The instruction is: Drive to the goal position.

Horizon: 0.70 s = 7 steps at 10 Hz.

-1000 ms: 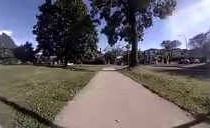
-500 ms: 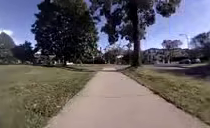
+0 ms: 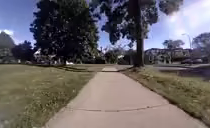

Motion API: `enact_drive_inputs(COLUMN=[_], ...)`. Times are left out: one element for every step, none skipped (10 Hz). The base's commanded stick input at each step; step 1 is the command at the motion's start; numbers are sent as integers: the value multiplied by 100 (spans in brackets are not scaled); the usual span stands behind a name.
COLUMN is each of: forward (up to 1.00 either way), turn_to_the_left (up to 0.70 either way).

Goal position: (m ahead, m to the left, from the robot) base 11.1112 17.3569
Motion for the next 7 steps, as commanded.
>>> enact_drive_inputs(forward=[100,100,100,100,100,100,100], turn_to_the_left=[4,11,12,8,3,0,0])
